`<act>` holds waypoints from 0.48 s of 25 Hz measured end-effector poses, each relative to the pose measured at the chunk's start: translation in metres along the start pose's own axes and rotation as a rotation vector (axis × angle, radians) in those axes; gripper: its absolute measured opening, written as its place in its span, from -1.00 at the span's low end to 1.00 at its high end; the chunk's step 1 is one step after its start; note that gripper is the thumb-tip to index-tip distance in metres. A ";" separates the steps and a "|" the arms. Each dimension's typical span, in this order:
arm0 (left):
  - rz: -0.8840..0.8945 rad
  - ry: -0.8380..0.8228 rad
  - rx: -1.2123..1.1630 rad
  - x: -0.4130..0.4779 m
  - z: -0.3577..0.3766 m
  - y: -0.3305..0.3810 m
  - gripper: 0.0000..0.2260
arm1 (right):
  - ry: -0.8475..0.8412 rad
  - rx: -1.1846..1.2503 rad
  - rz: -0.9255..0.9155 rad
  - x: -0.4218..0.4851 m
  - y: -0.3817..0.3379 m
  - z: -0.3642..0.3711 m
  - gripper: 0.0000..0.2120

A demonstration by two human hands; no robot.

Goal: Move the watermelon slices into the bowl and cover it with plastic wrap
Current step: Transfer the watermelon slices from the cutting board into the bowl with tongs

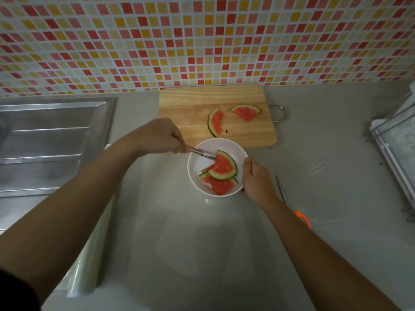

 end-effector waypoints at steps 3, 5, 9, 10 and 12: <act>-0.040 0.143 -0.258 0.004 -0.026 -0.014 -0.88 | 0.004 -0.024 -0.013 -0.001 0.000 0.000 -0.69; -0.102 0.255 -0.421 0.020 -0.027 -0.021 -0.82 | 0.011 -0.043 -0.010 0.000 0.001 0.000 -0.71; -0.182 0.225 -0.638 0.054 -0.008 -0.021 -0.81 | 0.009 -0.040 0.007 0.001 0.003 0.001 -0.71; -0.190 0.241 -0.645 0.060 -0.007 -0.020 -0.82 | 0.014 -0.044 0.001 0.001 0.003 0.001 -0.71; -0.180 0.283 -0.585 0.069 -0.010 -0.015 -0.80 | 0.023 -0.048 -0.011 0.000 0.003 0.001 -0.70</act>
Point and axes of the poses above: each hand's wrist, its own x-axis towards the middle knuckle, its own z-axis out of the palm, y = z × x, the point moved 3 cm from there along x, towards the middle knuckle, and after that the axes turned 14 degrees about -y, right-handed, at the moved point
